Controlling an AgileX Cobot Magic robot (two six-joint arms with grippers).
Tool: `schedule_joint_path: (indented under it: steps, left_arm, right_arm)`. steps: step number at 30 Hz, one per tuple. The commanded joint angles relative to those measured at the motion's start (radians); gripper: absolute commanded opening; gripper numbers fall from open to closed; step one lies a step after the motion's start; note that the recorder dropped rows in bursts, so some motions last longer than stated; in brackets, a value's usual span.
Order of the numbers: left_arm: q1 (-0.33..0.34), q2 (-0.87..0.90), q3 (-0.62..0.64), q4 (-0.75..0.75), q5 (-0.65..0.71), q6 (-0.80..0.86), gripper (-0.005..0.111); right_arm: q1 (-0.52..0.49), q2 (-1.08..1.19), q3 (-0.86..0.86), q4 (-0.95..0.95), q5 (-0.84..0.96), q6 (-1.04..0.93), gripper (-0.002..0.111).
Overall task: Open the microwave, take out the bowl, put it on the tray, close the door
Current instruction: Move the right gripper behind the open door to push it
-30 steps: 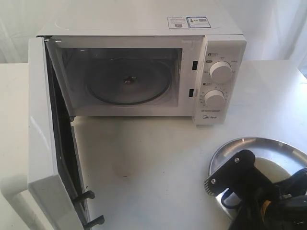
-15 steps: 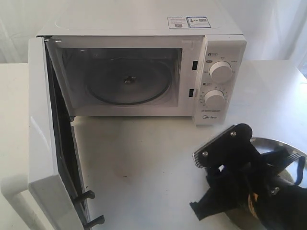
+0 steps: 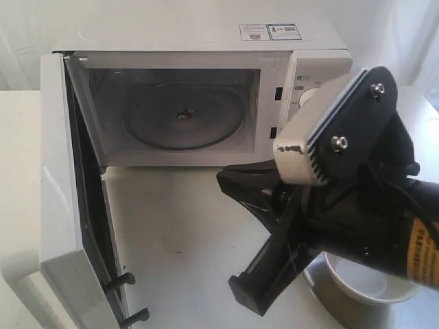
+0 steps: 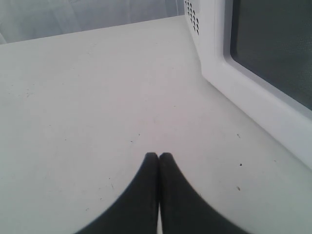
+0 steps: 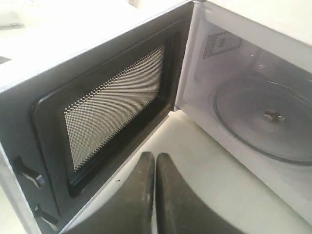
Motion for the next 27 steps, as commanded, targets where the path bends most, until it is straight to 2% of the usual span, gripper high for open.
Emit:
schedule_joint_path:
  steps: [1,15,21,24,27]
  left_arm:
    - [-0.001,-0.002,-0.001,-0.004,-0.001,-0.006,0.0]
    - [-0.001,-0.002,-0.001,-0.004,-0.001,-0.006,0.0]
    - [-0.001,-0.002,-0.001,-0.004,-0.001,-0.006,0.0]
    - [-0.001,-0.002,-0.001,-0.004,-0.001,-0.006,0.0]
    - [-0.001,-0.002,-0.001,-0.004,-0.001,-0.006,0.0]
  right_arm:
    - [0.0,0.046,-0.061,-0.011,-0.082,-0.05,0.0]
    - [0.0,0.345,-0.411,-0.011,-0.278,-0.099,0.0]
    - [0.0,0.46,-0.493,0.136,-0.406,-0.167,0.0]
    - [0.008,0.515,-0.508,0.138,-0.558,-0.167,0.0]
    - [0.06,0.559,-0.508,0.074,-0.607,-0.167,0.0]
